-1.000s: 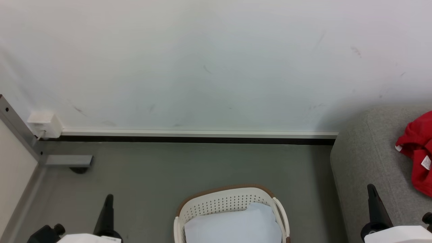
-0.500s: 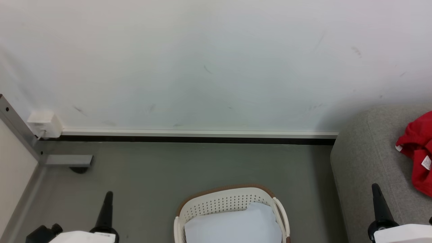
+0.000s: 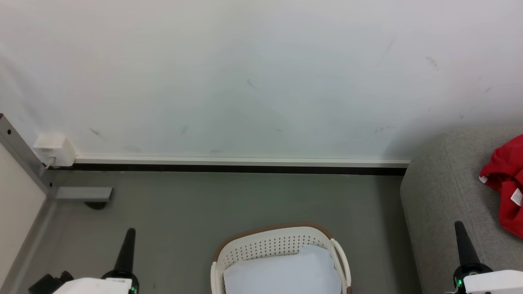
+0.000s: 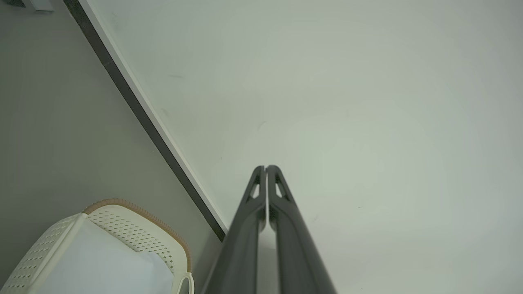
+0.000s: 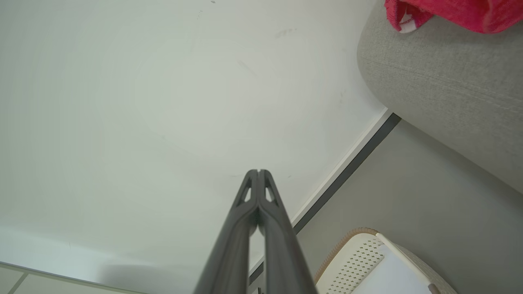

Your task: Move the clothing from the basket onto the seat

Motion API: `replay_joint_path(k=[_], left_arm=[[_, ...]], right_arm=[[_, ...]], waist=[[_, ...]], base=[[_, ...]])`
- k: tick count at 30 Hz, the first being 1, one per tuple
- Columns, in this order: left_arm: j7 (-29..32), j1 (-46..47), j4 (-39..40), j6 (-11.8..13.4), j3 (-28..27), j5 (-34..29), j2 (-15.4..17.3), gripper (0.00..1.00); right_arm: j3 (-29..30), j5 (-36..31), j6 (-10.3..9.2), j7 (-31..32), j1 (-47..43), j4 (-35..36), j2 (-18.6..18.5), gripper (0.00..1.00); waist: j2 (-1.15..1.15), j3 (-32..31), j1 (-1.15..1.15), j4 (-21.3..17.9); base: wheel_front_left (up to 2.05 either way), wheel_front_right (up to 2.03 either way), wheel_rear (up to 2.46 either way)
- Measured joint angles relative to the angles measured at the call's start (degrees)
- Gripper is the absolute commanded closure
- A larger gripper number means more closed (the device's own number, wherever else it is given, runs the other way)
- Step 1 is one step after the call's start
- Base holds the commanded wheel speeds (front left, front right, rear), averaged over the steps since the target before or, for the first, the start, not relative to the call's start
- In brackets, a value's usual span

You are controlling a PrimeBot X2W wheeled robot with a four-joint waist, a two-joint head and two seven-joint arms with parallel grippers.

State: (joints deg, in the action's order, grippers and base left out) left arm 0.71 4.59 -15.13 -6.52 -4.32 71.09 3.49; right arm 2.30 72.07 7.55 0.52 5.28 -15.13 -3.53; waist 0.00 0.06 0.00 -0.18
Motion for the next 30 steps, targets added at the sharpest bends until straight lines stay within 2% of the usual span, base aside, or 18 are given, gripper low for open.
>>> replay_joint_path(k=[30], left_arm=[[3.8, 1.0, 0.6, -0.5, -1.3, 13.4, -0.5, 1.0]], right_arm=[[2.5, 13.1, 0.0, 3.7, 0.4, 0.6, 0.3, 1.0]], waist=[[0.0, 0.1, 0.0, 0.1]], base=[[0.0, 0.0, 0.0]])
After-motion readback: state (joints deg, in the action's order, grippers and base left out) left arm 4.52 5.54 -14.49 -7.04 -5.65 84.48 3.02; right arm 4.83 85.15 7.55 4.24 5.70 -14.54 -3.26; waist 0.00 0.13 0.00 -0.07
